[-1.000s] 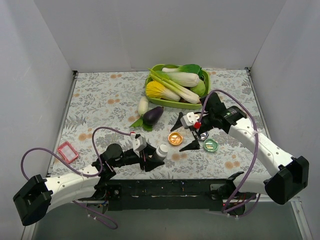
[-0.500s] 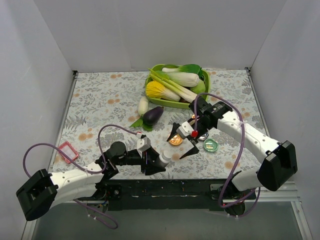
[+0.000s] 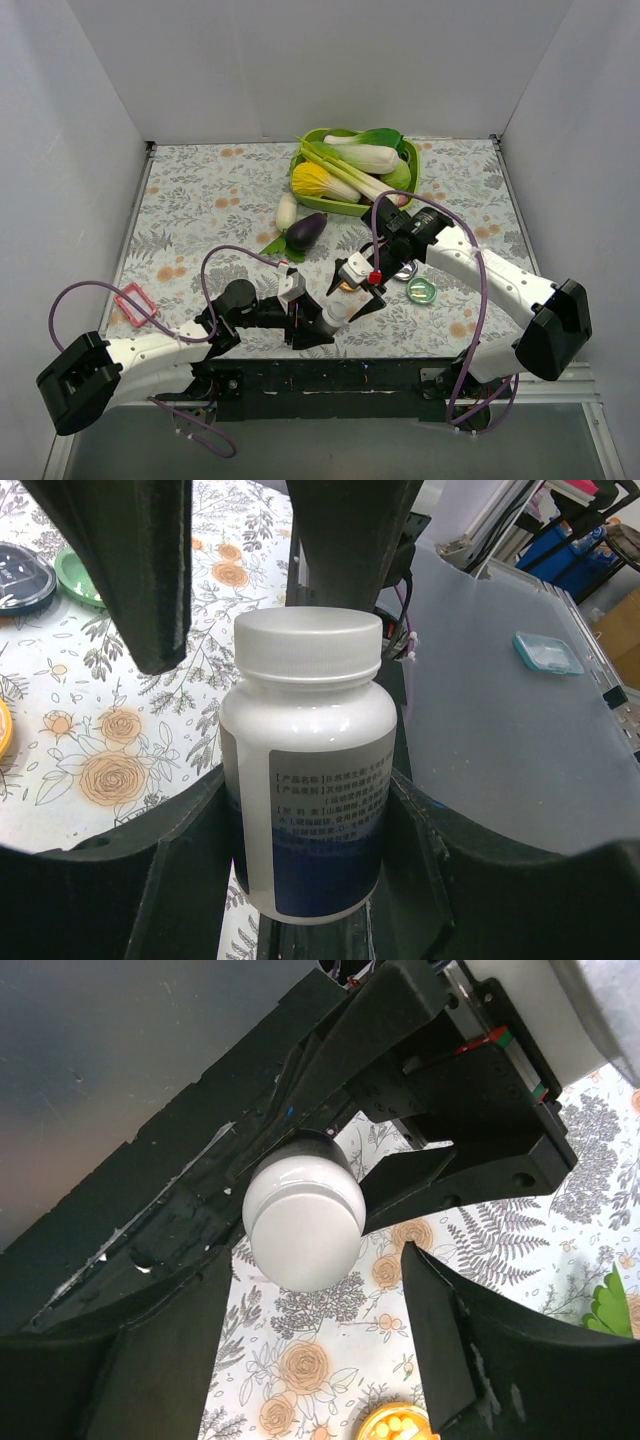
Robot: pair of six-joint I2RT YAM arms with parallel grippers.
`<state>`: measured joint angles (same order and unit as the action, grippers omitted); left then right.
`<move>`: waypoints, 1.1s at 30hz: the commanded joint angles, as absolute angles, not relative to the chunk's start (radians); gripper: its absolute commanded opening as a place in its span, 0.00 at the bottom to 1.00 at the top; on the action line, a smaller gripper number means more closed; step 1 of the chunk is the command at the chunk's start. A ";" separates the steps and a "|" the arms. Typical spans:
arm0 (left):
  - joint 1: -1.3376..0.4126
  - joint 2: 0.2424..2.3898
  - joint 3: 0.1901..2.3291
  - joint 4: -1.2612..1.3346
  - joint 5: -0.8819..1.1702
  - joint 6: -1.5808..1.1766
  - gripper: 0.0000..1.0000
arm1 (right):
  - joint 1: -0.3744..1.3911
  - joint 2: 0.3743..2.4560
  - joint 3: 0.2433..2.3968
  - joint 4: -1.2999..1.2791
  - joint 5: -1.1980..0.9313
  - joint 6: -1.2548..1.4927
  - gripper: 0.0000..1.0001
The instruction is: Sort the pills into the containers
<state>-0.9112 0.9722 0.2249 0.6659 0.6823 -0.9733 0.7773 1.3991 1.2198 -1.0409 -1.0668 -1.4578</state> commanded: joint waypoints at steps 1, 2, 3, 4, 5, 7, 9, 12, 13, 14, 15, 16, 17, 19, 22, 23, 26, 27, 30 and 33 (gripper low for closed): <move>-0.910 0.976 0.259 0.673 0.695 -0.966 0.00 | 0.796 1.414 1.278 -1.058 -1.069 -1.404 0.73; -0.910 0.976 0.261 0.672 0.689 -0.966 0.00 | 0.801 1.422 1.279 -1.058 -1.066 -1.394 0.68; -0.910 0.976 0.261 0.669 0.686 -0.962 0.00 | 0.808 1.424 1.282 -1.057 -1.063 -1.384 0.65; -0.910 0.977 0.264 0.660 0.683 -0.957 0.00 | 0.813 1.427 1.282 -1.055 -1.058 -1.373 0.57; -0.910 0.977 0.267 0.655 0.678 -0.953 0.00 | 0.818 1.433 1.287 -1.051 -1.057 -1.347 0.54; -0.910 0.977 0.268 0.650 0.663 -0.953 0.00 | 0.830 1.437 1.287 -1.046 -1.051 -1.327 0.44; -0.910 0.977 0.270 0.650 0.647 -0.948 0.00 | 0.839 1.439 1.281 -1.026 -1.048 -1.278 0.39; -0.910 0.968 0.273 0.641 0.571 -0.950 0.00 | 0.841 1.437 1.269 -0.935 -1.049 -1.096 0.22; -0.910 0.953 0.272 0.626 0.540 -0.948 0.00 | 0.841 1.437 1.259 -0.890 -1.020 -1.010 0.18; -0.910 0.943 0.268 0.623 0.505 -0.942 0.00 | 0.841 1.436 1.250 -0.843 -1.002 -0.918 0.17; -0.910 0.933 0.264 0.623 0.467 -0.934 0.00 | 0.841 1.436 1.240 -0.733 -0.977 -0.734 0.14; -0.910 0.916 0.261 0.623 0.371 -0.936 0.00 | 0.839 1.434 1.195 -0.648 -0.906 -0.592 0.11; -0.910 0.914 0.259 0.627 0.339 -0.930 0.00 | 0.838 1.428 1.169 -0.573 -0.850 -0.466 0.10; -0.916 0.920 0.271 0.621 0.205 -0.925 0.00 | 0.824 1.422 1.088 -0.421 -0.714 -0.179 0.06; -0.925 0.956 0.287 0.652 0.095 -0.928 0.00 | 0.795 1.442 1.046 -0.344 -0.683 0.015 0.01; -0.927 0.969 0.287 0.663 0.054 -0.930 0.00 | 0.792 1.453 1.037 -0.336 -0.695 0.029 0.01; -0.925 1.014 0.290 0.673 0.049 -0.920 0.00 | 0.785 1.459 1.055 -0.330 -0.762 0.020 0.17; -0.927 1.026 0.288 0.673 0.063 -0.914 0.00 | 0.784 1.457 1.071 -0.339 -0.771 0.003 0.28; -0.927 1.029 0.247 0.664 0.164 -0.881 0.00 | 0.764 1.410 1.126 -0.422 -0.813 -0.186 0.76; -0.927 0.999 0.167 0.687 0.300 -0.876 0.00 | 0.764 1.318 1.132 -0.482 -0.822 -0.415 0.94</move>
<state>-0.9279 1.0382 0.2199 0.5896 0.1925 -0.9054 0.7612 1.4425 1.0763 -0.4217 -0.7715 -0.1913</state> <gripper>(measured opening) 0.506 0.899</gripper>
